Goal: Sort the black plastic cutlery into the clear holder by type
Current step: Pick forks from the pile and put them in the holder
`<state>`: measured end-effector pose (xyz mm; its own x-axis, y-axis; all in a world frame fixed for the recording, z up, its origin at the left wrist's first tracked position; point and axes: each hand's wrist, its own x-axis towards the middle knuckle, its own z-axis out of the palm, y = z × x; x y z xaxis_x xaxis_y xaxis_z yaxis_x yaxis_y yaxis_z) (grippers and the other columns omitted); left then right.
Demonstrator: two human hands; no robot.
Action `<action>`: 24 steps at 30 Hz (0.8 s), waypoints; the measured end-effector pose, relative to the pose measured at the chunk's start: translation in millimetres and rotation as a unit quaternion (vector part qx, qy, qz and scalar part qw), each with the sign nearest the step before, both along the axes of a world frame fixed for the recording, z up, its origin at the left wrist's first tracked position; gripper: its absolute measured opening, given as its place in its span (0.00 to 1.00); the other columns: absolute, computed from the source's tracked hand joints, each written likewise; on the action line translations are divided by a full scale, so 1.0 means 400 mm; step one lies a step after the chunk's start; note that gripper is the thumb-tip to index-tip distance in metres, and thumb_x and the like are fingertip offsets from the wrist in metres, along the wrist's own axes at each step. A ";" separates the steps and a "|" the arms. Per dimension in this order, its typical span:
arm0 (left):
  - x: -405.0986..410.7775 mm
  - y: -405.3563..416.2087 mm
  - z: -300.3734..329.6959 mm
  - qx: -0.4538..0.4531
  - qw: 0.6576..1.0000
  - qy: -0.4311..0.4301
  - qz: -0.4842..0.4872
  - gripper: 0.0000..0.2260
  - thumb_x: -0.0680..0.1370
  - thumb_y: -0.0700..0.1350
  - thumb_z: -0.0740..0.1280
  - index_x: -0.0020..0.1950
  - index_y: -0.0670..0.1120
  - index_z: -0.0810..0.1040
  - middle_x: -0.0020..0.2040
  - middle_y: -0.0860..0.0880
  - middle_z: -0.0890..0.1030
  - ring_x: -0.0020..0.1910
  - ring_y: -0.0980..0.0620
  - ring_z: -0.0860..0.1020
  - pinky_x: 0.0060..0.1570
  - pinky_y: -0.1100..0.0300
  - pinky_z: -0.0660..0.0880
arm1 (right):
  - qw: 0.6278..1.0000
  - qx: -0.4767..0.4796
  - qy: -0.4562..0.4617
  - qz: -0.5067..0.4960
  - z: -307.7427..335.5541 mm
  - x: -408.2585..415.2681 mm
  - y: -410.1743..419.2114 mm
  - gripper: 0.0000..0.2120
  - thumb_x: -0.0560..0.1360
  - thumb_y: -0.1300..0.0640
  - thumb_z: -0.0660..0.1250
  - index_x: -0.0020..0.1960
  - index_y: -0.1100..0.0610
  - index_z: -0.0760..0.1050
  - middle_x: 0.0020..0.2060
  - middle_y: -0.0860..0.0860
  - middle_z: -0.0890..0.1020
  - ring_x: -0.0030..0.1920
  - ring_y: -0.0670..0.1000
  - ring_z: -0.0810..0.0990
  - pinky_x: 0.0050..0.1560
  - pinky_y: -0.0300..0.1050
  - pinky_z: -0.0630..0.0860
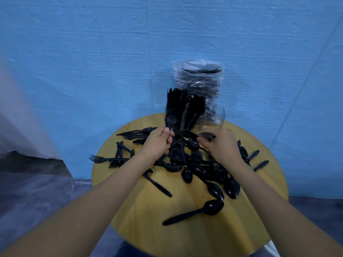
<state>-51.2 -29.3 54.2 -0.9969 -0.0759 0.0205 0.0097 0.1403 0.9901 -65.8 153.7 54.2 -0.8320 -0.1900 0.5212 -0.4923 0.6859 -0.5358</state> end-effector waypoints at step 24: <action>-0.009 0.055 0.028 0.076 0.982 -0.171 -0.032 0.12 0.83 0.43 0.54 0.41 0.44 0.69 0.31 0.50 0.69 0.26 0.57 0.65 0.20 0.69 0.66 | 0.968 -0.177 -0.167 0.054 0.027 -0.019 -0.036 0.14 0.78 0.48 0.62 0.57 0.55 0.63 0.45 0.51 0.75 0.36 0.48 0.73 0.33 0.39 0.69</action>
<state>-54.9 -7.3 65.5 -0.9462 0.0100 -0.3234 -0.3234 0.0007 0.9463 -73.3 139.1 65.0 -0.9505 -0.1432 0.2757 -0.3101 0.3837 -0.8698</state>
